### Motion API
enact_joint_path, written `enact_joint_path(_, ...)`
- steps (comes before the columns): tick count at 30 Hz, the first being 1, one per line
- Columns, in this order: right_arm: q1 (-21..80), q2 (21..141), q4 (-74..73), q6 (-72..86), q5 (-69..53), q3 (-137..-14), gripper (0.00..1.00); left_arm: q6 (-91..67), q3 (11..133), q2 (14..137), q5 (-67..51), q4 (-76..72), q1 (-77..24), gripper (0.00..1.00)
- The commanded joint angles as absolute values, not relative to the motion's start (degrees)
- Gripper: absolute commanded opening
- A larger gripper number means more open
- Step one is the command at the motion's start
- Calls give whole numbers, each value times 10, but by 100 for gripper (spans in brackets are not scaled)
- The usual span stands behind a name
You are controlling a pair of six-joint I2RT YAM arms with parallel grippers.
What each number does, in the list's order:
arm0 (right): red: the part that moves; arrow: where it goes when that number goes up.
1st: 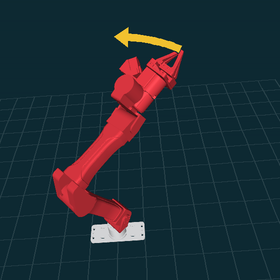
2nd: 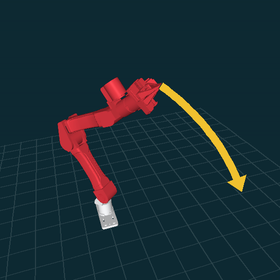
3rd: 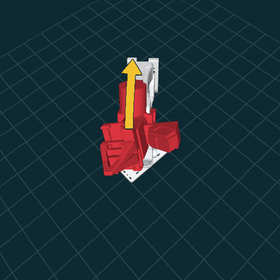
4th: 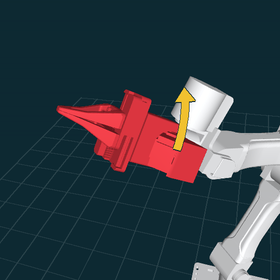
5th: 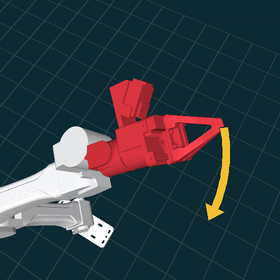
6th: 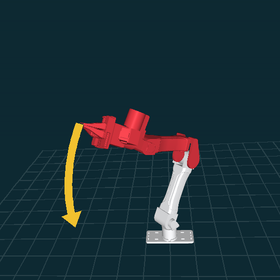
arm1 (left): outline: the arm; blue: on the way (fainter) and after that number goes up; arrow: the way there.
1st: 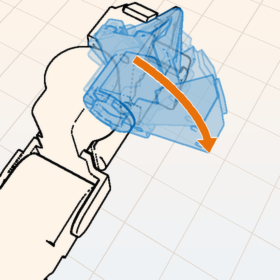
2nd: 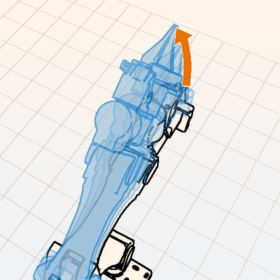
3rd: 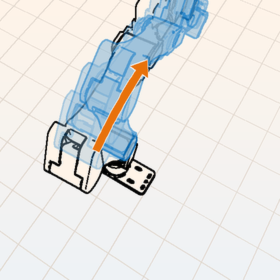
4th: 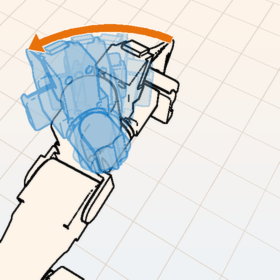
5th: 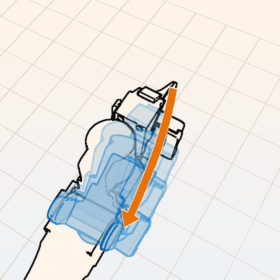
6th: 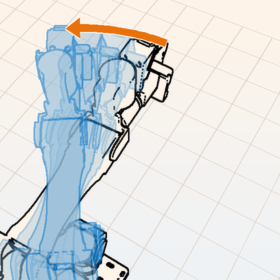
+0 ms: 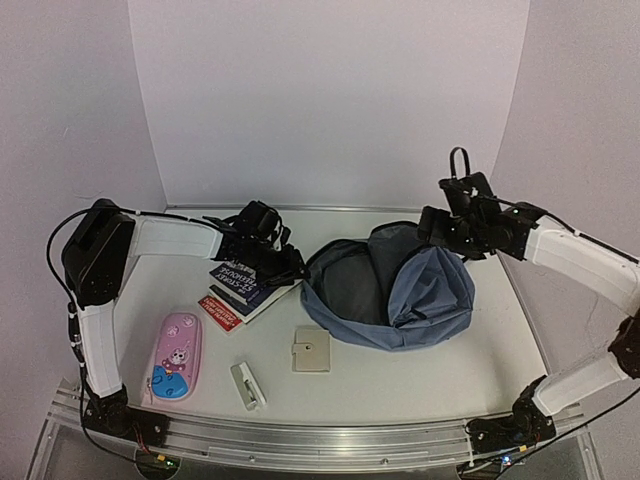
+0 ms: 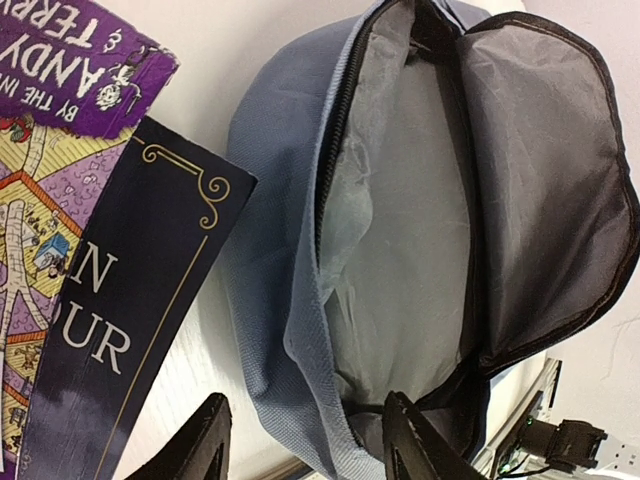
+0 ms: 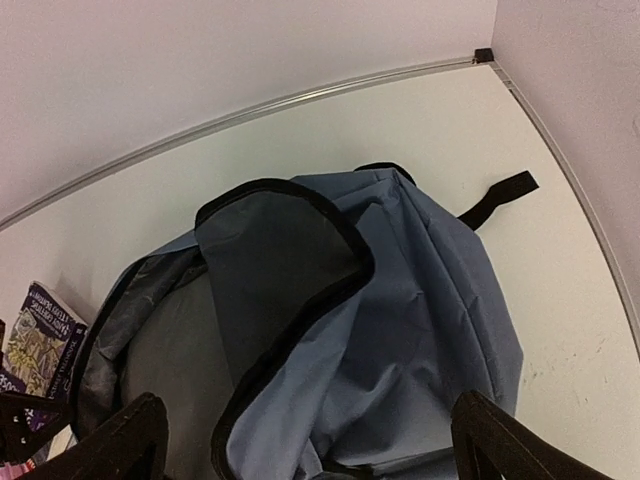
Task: Pack the student bag
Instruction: Unzip the student bag at the center of the board.
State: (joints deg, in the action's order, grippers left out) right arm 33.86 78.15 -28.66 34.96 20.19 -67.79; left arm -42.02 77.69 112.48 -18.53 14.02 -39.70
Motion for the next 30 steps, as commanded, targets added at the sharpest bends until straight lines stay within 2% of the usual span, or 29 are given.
enact_joint_path(1, 384, 851, -323, 399, 282, -707, 98, -417, 800, 1117, -177, 141, -394, 55)
enact_joint_path(5, 409, 905, -323, 415, 297, -721, 98, -411, 813, 1126, -170, 150, -395, 57)
enact_joint_path(12, 418, 966, -299, 434, 310, -734, 97, -403, 825, 1136, -164, 163, -395, 54)
enact_joint_path(18, 418, 1001, -296, 439, 320, -743, 90, -403, 815, 1133, -161, 156, -395, 51)
enact_joint_path(22, 417, 1007, -296, 440, 321, -741, 68, -403, 814, 1138, -159, 152, -395, 41)
enact_joint_path(26, 418, 984, -298, 442, 322, -719, 20, -405, 815, 1146, -154, 153, -395, 25)
enact_joint_path(27, 418, 974, -299, 443, 319, -709, 13, -407, 814, 1146, -151, 152, -395, 21)
enact_joint_path(29, 418, 951, -302, 445, 313, -686, 1, -411, 811, 1147, -145, 149, -395, 12)
enact_joint_path(30, 418, 937, -305, 447, 311, -674, 0, -413, 811, 1148, -142, 149, -394, 9)
